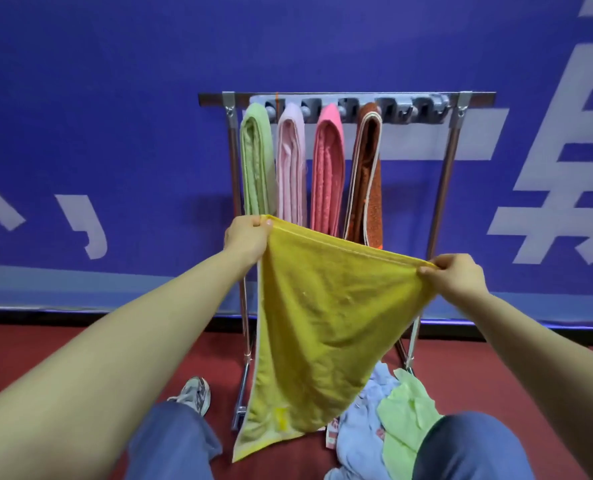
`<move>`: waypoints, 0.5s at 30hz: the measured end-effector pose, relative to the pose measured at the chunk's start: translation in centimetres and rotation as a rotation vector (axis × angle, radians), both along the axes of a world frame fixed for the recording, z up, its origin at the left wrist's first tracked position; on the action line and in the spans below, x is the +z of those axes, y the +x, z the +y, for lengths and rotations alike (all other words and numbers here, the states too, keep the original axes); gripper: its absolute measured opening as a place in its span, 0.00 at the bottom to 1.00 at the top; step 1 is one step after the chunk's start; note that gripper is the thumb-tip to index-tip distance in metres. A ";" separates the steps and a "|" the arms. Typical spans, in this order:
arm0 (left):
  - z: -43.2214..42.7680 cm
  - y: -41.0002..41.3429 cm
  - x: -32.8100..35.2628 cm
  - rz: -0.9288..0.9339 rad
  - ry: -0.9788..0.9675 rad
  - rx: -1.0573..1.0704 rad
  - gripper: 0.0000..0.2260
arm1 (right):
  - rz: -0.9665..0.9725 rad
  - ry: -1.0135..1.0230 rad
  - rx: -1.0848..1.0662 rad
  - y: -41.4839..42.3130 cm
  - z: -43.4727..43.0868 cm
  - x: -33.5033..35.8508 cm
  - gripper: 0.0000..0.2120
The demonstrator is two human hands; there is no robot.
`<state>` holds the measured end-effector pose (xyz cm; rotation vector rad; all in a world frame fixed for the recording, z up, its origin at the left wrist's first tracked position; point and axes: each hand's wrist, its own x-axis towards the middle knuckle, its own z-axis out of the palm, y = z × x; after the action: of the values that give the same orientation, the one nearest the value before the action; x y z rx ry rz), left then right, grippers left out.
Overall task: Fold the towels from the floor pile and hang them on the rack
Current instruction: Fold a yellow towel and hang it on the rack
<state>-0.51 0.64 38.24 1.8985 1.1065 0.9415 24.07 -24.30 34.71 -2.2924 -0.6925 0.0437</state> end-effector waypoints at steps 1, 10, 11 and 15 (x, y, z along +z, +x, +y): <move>0.3 -0.2 0.2 0.063 -0.007 -0.016 0.14 | -0.023 -0.043 -0.004 0.1 0.0 0.5 0.09; -0.2 2.1 9.3 -0.352 0.305 0.166 0.10 | -0.358 0.565 -0.080 -2.6 2.9 12.1 0.07; -0.7 2.0 8.1 -0.274 0.439 0.121 0.09 | -0.399 0.557 -0.036 -3.0 2.8 11.3 0.05; -2.1 -1.3 -3.2 0.828 0.190 -0.269 0.11 | -0.206 -0.561 0.192 -1.4 1.5 1.4 0.04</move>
<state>-1.85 -1.49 35.08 2.6116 1.1735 0.0766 22.70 -22.84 36.08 -2.7788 -1.1194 0.1046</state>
